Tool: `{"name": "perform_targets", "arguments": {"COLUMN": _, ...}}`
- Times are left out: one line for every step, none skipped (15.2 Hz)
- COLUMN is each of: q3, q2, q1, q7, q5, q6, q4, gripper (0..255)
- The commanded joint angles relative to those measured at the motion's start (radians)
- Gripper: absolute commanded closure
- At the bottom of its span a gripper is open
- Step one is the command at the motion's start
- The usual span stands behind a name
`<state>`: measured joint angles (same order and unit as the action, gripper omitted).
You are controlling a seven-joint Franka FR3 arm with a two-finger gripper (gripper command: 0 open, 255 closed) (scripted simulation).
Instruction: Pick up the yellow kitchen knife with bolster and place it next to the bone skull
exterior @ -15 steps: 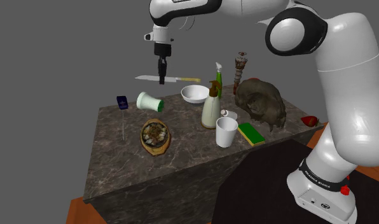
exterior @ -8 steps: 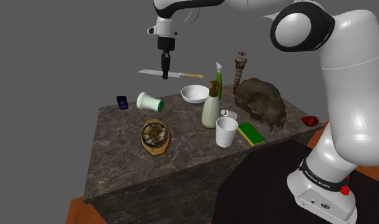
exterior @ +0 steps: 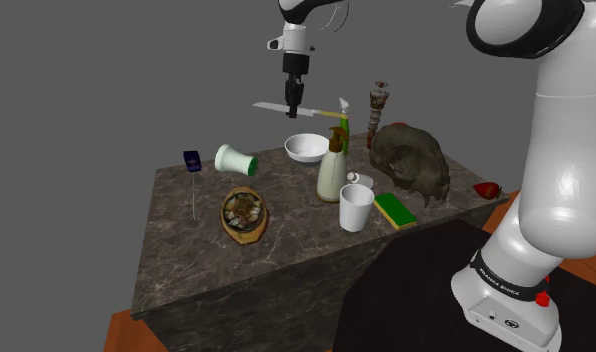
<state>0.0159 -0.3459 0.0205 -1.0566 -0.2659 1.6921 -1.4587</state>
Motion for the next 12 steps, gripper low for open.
{"name": "perform_targets", "arguments": {"q3": 0.013, "q2": 0.037, "q1": -0.024, "q7": -0.042, "q5": 0.000, "q6": 0.008, "q4": -0.056, "gripper": 255}}
{"name": "perform_targets", "arguments": {"q3": 0.021, "q2": 0.054, "q1": -0.036, "q7": -0.063, "q5": 0.001, "q6": 0.010, "q4": -0.080, "gripper": 255}}
{"name": "perform_targets", "arguments": {"q3": 0.028, "q2": 0.071, "q1": -0.048, "q7": -0.083, "q5": 0.002, "q6": 0.011, "q4": -0.103, "gripper": 255}}
{"name": "perform_targets", "arguments": {"q3": 0.036, "q2": 0.087, "q1": -0.060, "q7": -0.103, "q5": 0.003, "q6": 0.011, "q4": -0.124, "gripper": 255}}
{"name": "perform_targets", "arguments": {"q3": 0.044, "q2": 0.102, "q1": -0.072, "q7": -0.124, "q5": 0.004, "q6": 0.011, "q4": -0.144, "gripper": 255}}
{"name": "perform_targets", "arguments": {"q3": 0.053, "q2": 0.115, "q1": -0.084, "q7": -0.144, "q5": 0.006, "q6": 0.011, "q4": -0.162, "gripper": 255}}
{"name": "perform_targets", "arguments": {"q3": 0.062, "q2": 0.129, "q1": -0.097, "q7": -0.166, "q5": 0.008, "q6": 0.010, "q4": -0.180, "gripper": 255}}
{"name": "perform_targets", "arguments": {"q3": 0.062, "q2": 0.128, "q1": -0.096, "q7": -0.169, "q5": 0.008, "q6": 0.022, "q4": -0.191, "gripper": 255}}
{"name": "perform_targets", "arguments": {"q3": 0.061, "q2": 0.126, "q1": -0.096, "q7": -0.172, "q5": 0.007, "q6": 0.035, "q4": -0.203, "gripper": 255}}
{"name": "perform_targets", "arguments": {"q3": 0.061, "q2": 0.124, "q1": -0.096, "q7": -0.174, "q5": 0.006, "q6": 0.047, "q4": -0.213, "gripper": 255}}
{"name": "perform_targets", "arguments": {"q3": 0.061, "q2": 0.122, "q1": -0.095, "q7": -0.177, "q5": 0.006, "q6": 0.059, "q4": -0.224, "gripper": 255}}
{"name": "perform_targets", "arguments": {"q3": 0.061, "q2": 0.120, "q1": -0.095, "q7": -0.180, "q5": 0.005, "q6": 0.071, "q4": -0.234, "gripper": 255}}
